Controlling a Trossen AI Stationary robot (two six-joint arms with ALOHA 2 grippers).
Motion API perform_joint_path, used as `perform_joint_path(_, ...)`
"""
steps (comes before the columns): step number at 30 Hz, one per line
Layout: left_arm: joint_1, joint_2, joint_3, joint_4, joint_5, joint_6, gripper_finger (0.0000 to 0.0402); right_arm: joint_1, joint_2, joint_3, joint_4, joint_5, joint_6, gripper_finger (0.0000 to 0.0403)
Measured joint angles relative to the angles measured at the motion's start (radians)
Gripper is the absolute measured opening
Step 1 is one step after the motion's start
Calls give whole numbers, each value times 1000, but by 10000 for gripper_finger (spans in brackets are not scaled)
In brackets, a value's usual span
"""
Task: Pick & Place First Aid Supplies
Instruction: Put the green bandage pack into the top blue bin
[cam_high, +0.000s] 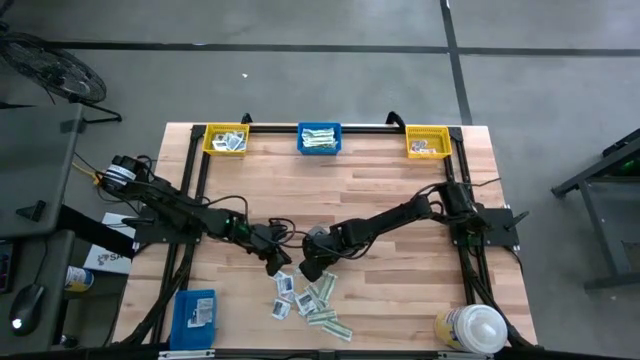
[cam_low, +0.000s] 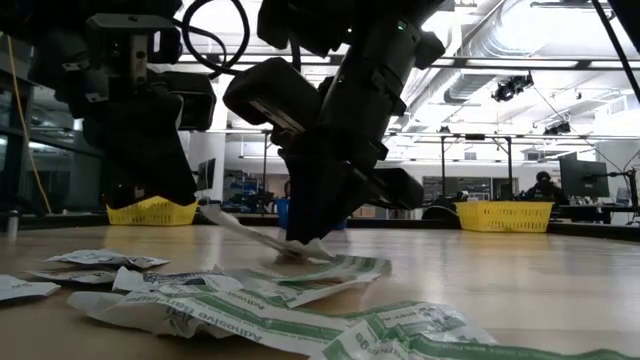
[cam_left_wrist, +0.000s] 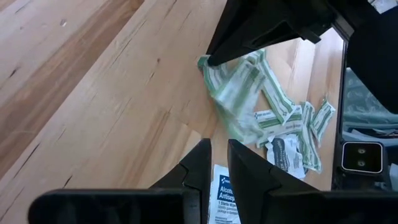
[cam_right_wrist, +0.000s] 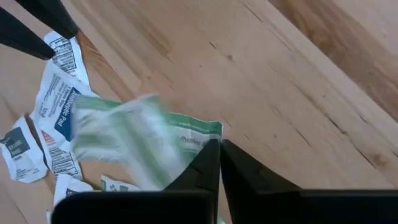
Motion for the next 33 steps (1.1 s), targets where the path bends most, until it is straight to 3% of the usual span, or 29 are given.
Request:
perform_joint_path(11,0,-18,0,-9,38,75,53,-4,-6,-1,-6,17,-15,1)
perform_joint_path(16,0,-57,0,-25,56,142,53,-17,-40,-4,-42,118,-13,1)
perform_joint_path(28,1,-296,0,-305,-40,340,53,-64,-127,-1,-85,351,-30,0)
perform_joint_path(33,1,-431,-1,-431,-82,397,53,-103,-148,-2,-99,362,-29,0)
